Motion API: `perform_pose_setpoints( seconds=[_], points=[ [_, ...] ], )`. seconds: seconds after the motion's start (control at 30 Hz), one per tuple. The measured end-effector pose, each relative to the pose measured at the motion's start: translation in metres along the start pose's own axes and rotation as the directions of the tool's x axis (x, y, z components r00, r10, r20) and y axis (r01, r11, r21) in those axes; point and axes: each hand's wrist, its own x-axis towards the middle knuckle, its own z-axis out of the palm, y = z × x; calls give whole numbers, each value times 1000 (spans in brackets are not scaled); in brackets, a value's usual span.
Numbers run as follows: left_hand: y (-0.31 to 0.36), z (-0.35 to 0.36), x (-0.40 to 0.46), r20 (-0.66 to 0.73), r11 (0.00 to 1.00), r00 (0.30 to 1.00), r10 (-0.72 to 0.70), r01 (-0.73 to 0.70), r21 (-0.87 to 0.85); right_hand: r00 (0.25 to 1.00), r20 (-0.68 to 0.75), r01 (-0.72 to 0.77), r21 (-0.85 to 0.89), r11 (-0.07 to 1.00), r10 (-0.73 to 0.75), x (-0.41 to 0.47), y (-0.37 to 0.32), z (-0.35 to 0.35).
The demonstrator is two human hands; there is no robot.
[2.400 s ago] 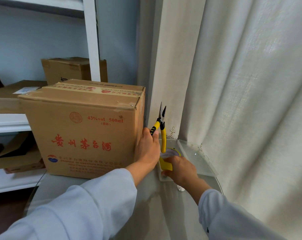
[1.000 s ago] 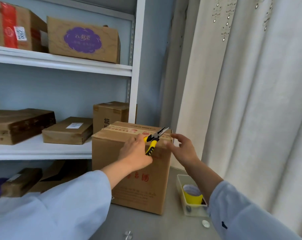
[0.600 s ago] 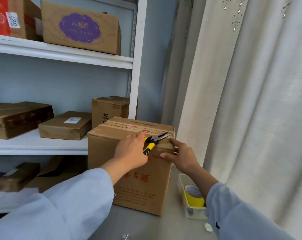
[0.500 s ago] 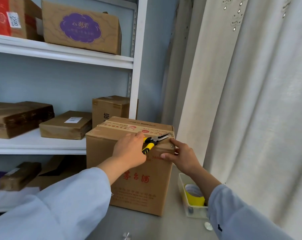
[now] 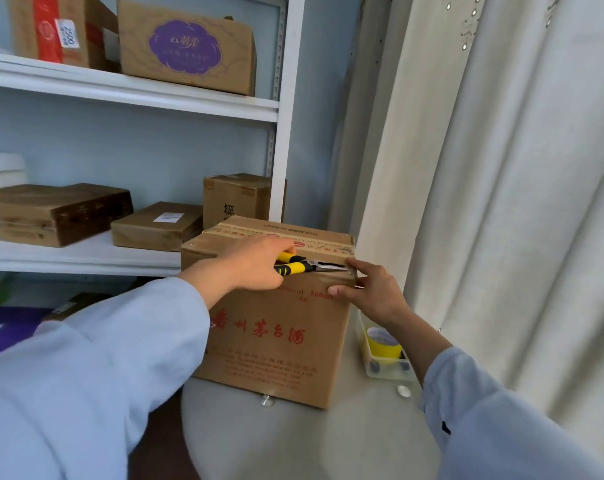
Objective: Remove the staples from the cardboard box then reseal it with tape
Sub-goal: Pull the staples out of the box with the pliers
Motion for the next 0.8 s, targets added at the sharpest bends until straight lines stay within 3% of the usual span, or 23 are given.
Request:
perform_pose_setpoints(
  seconds=[0.3, 0.6, 0.8],
  points=[
    [-9, -11, -3, 120, 990, 983, 138, -140, 7, 1000, 6, -12, -4, 1000, 12, -11, -3, -1],
    [-22, 10, 32, 36, 968, 968, 249, -250, 28, 998, 41, -61, 112, 992, 57, 17, 14, -8],
    [-25, 6, 52, 115, 952, 951, 285, -296, 85, 997, 64, -61, 147, 987, 53, 26, 19, -5]
  ],
)
